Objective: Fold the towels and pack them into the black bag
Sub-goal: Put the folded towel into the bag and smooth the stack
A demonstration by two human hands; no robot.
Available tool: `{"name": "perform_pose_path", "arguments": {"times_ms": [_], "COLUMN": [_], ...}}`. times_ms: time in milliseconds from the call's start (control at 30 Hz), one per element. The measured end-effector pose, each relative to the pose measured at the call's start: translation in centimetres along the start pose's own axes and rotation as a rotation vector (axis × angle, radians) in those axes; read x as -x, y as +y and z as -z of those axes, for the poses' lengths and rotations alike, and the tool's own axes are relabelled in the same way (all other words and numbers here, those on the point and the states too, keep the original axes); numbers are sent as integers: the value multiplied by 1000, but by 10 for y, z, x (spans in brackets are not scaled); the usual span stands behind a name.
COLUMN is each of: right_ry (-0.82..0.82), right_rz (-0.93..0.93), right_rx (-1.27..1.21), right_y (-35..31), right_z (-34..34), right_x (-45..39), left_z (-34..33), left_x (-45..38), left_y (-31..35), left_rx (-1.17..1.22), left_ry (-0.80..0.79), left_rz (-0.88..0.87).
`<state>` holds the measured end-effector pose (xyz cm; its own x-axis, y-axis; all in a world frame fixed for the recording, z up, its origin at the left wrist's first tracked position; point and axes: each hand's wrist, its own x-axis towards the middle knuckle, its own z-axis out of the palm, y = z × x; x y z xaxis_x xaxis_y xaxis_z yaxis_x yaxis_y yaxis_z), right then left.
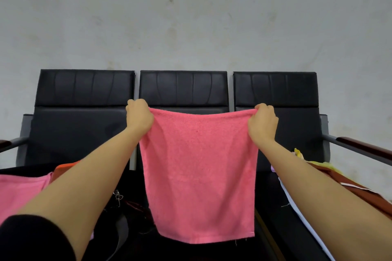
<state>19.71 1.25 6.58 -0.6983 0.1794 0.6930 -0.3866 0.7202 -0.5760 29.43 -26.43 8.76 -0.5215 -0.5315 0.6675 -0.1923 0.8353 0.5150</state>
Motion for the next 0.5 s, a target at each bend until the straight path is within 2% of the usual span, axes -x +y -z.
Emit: {"name": "perform_pose_path", "arguments": {"times_ms": [100, 267, 500], "right_ry": [-4, 144, 72], "right_rz": [53, 144, 193], "right_rx": [105, 233, 306], "right_y": [5, 1, -2], "right_z": [-5, -10, -16], "right_x": [-1, -4, -13], "left_z": [-4, -2, 3], "left_x": [-1, 2, -3], "left_y": [-9, -8, -5], "left_rx": [-62, -165, -176], "left_ry": [4, 67, 65], "left_rz": [4, 35, 19]}}
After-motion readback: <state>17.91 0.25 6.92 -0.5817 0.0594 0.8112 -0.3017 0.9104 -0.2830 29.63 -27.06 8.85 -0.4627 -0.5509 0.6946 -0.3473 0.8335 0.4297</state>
